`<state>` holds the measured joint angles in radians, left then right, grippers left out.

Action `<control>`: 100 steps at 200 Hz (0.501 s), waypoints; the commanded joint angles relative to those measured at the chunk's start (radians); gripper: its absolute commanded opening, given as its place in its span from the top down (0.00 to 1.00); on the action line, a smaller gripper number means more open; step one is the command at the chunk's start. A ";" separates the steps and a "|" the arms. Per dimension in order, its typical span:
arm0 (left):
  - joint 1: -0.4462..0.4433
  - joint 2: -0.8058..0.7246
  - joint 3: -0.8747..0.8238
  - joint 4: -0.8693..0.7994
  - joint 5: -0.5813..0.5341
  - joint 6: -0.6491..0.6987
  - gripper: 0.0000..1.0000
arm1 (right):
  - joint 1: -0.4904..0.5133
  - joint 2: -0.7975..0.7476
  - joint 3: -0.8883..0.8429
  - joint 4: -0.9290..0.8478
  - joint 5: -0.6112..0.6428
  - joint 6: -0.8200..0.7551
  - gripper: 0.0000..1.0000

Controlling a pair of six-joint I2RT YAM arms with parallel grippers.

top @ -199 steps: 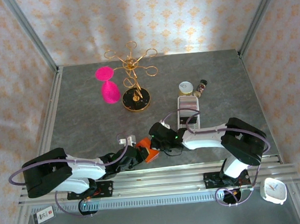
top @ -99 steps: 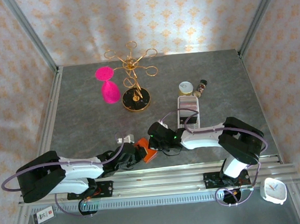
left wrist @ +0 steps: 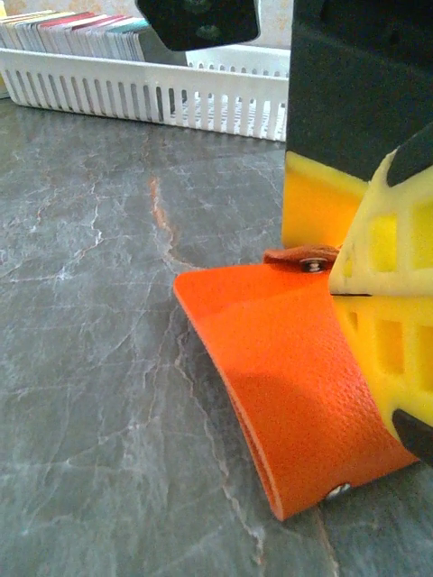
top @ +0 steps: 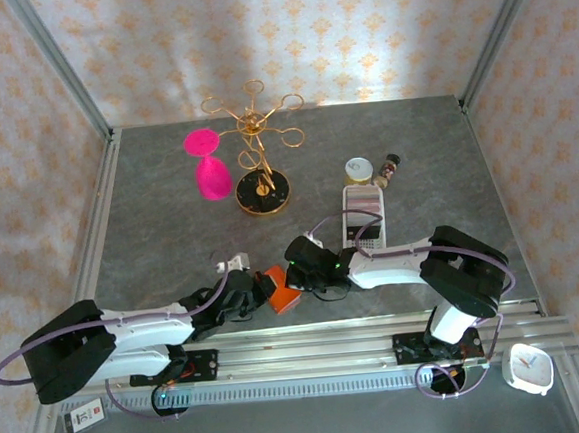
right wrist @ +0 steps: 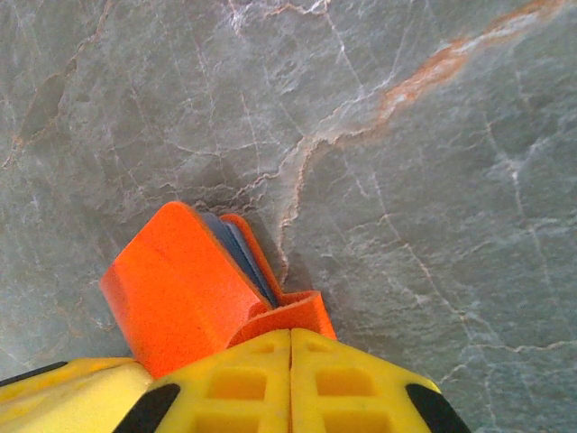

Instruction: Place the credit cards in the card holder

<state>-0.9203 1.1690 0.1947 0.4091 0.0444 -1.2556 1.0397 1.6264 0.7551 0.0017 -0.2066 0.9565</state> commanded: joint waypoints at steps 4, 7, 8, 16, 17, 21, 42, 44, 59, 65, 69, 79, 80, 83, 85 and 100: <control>0.012 0.051 0.035 -0.007 -0.025 0.030 1.00 | 0.014 0.058 -0.002 -0.042 -0.026 -0.015 0.92; 0.013 0.061 0.038 -0.008 -0.024 0.031 1.00 | 0.014 0.058 -0.002 -0.039 -0.027 -0.015 0.92; 0.013 0.064 0.040 -0.008 -0.023 0.031 1.00 | 0.013 0.058 -0.002 -0.039 -0.027 -0.015 0.92; 0.015 0.089 0.042 0.007 -0.015 0.034 1.00 | 0.013 0.057 -0.002 -0.033 -0.027 -0.016 0.92; 0.014 0.092 0.042 0.010 -0.014 0.033 1.00 | 0.014 0.057 -0.002 -0.033 -0.027 -0.016 0.92; 0.015 0.104 0.042 0.018 -0.008 0.034 1.00 | 0.014 0.056 -0.002 -0.030 -0.028 -0.016 0.92; 0.015 0.150 0.043 0.030 0.015 0.028 1.00 | 0.014 0.052 -0.002 -0.014 -0.030 -0.024 0.92; 0.015 0.153 0.041 0.032 0.016 0.028 1.00 | 0.014 0.052 -0.003 -0.012 -0.030 -0.026 0.92; 0.015 0.173 0.032 0.039 0.031 0.030 1.00 | 0.014 0.052 -0.005 0.016 -0.032 -0.031 0.92; 0.014 0.181 0.031 0.036 0.036 0.034 1.00 | 0.014 0.050 -0.007 0.028 -0.031 -0.033 0.92; 0.014 0.185 0.032 0.034 0.039 0.036 1.00 | 0.014 0.051 -0.007 0.037 -0.031 -0.034 0.92; 0.014 0.197 0.031 0.028 0.049 0.047 1.00 | 0.014 0.053 -0.006 0.060 -0.030 -0.038 0.92; 0.014 0.198 0.031 0.028 0.050 0.048 1.00 | 0.013 0.053 -0.006 0.062 -0.030 -0.038 0.92; 0.014 0.204 0.031 0.026 0.053 0.051 1.00 | 0.013 0.055 -0.006 0.068 -0.031 -0.039 0.92; 0.014 0.206 0.032 0.023 0.055 0.052 1.00 | 0.014 0.056 -0.006 0.071 -0.032 -0.039 0.93; 0.015 0.226 0.038 0.008 0.064 0.072 1.00 | 0.011 0.059 -0.007 0.099 -0.030 -0.038 0.93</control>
<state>-0.9154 1.2999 0.2230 0.4618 0.0551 -1.2297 1.0386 1.6276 0.7567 0.0013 -0.1951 0.9382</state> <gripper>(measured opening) 0.049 0.075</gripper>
